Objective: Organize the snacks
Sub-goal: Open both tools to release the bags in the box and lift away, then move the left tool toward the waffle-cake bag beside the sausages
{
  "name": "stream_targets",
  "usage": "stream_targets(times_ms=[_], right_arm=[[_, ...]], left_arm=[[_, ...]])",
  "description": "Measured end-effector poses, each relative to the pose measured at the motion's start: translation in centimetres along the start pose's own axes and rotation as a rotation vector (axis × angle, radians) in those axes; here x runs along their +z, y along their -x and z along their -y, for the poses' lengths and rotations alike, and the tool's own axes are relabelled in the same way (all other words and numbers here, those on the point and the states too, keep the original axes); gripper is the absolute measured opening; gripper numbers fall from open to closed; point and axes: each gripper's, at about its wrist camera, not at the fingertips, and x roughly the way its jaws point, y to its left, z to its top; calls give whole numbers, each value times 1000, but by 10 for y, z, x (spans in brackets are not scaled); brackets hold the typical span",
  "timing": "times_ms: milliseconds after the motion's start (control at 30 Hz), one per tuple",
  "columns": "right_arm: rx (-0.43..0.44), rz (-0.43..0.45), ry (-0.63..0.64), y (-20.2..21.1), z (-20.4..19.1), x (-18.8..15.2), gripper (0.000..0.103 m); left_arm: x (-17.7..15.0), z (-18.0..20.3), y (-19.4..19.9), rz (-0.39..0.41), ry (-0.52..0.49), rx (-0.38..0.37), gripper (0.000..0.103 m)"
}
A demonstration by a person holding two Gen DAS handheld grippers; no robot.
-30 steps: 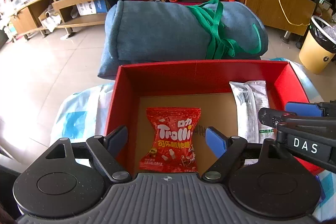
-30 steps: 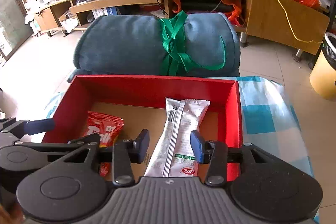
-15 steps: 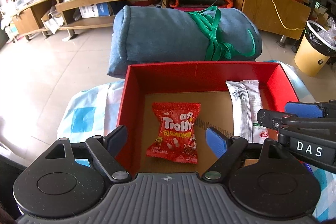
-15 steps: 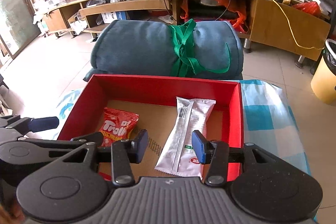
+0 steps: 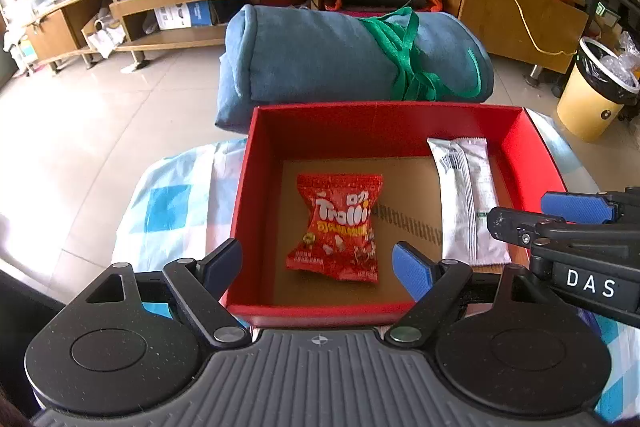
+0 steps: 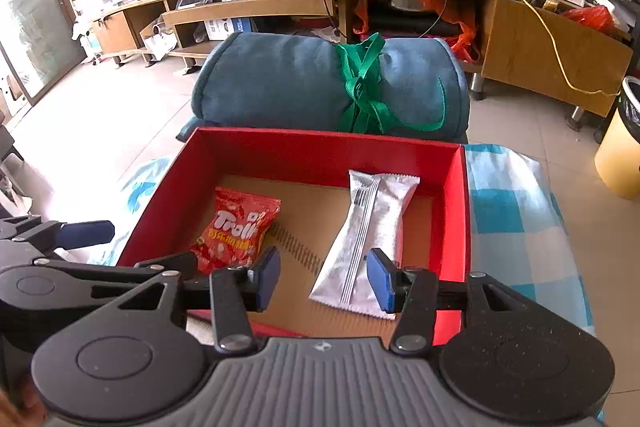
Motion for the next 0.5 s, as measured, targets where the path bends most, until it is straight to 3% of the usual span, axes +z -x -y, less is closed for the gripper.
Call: stream_targets(times_ms=[500], right_arm=[[14,-38,33,16,-15,-32,47]], left_arm=[[-35,-9,17,-28,-4,-21,87]])
